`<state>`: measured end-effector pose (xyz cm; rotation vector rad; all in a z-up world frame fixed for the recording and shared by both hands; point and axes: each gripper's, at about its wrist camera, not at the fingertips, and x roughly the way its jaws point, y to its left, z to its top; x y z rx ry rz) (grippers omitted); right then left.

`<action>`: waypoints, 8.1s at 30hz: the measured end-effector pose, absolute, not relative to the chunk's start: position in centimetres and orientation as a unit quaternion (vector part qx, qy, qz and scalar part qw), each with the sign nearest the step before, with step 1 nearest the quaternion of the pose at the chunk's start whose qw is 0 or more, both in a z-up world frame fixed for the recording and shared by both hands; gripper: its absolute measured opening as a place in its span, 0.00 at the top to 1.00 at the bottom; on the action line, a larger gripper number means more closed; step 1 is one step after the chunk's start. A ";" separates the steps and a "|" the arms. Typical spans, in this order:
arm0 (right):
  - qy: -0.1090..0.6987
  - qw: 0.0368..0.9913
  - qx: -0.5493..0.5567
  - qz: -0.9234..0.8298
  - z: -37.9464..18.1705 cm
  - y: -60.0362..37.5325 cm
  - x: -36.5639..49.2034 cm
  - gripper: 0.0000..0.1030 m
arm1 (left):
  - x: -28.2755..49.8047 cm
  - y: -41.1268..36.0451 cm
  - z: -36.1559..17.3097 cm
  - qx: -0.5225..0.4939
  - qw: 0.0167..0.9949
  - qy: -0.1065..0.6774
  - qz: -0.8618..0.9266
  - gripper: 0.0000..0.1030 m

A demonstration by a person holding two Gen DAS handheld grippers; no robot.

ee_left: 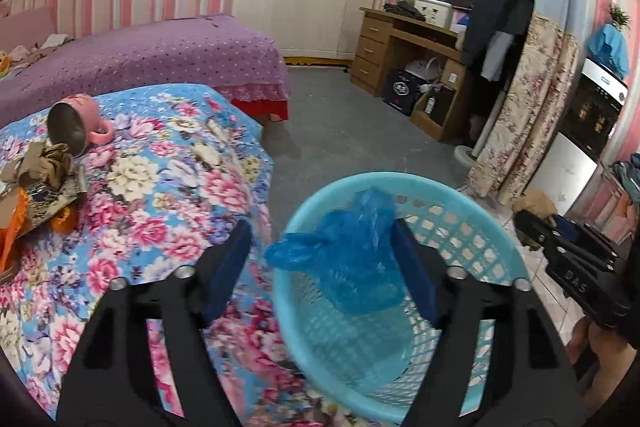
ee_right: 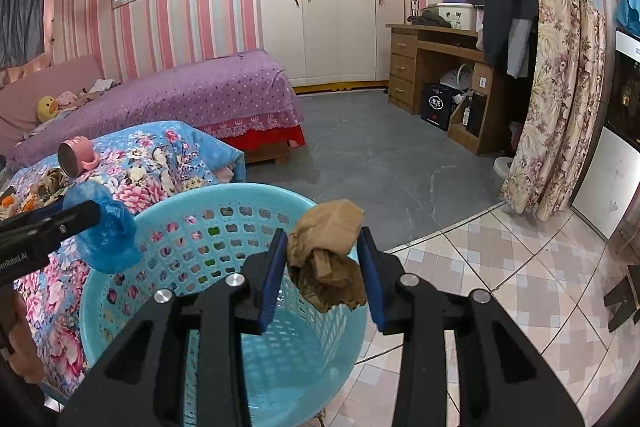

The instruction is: Collect trash

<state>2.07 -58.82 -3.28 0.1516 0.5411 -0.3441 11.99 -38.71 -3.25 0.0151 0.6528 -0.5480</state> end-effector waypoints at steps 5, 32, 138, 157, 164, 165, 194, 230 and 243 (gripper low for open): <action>0.263 0.947 0.074 -0.167 -3.3 -58.3 2.2 0.65 | 12.4 -37.3 -3.0 0.025 0.922 0.302 -0.241 0.16; 0.264 0.946 0.085 -0.165 -3.3 -58.5 2.6 0.64 | 10.9 -36.9 -4.4 0.035 0.903 0.330 -0.274 0.08; 0.323 0.943 -0.029 0.073 -3.3 -22.9 20.9 0.21 | 19.8 3.2 -4.5 -0.058 0.936 0.345 -0.020 0.87; 0.297 0.948 -0.064 0.098 -2.6 -20.5 20.0 0.99 | 18.7 3.5 -3.0 -0.069 0.943 0.325 -0.035 0.87; 0.274 0.955 -0.035 0.109 -0.7 -22.2 18.9 0.99 | 18.2 3.2 -2.5 -0.074 0.945 0.315 -0.038 0.87; 0.280 0.953 -0.035 0.111 -0.9 -22.1 19.0 0.98 | 18.2 3.1 -2.5 -0.075 0.945 0.315 -0.038 0.87; 0.292 0.943 -0.089 0.132 -2.7 -16.2 19.9 0.93 | 18.3 5.4 -2.7 -0.089 0.945 0.315 -0.023 0.87; 0.344 0.931 -0.068 0.106 -4.2 -26.8 16.1 0.46 | 17.7 0.8 -2.9 -0.051 0.946 0.315 -0.058 0.87; 0.395 0.910 -0.057 0.112 -6.4 -25.3 18.5 0.90 | 17.6 -0.2 -3.0 -0.043 0.946 0.315 -0.062 0.87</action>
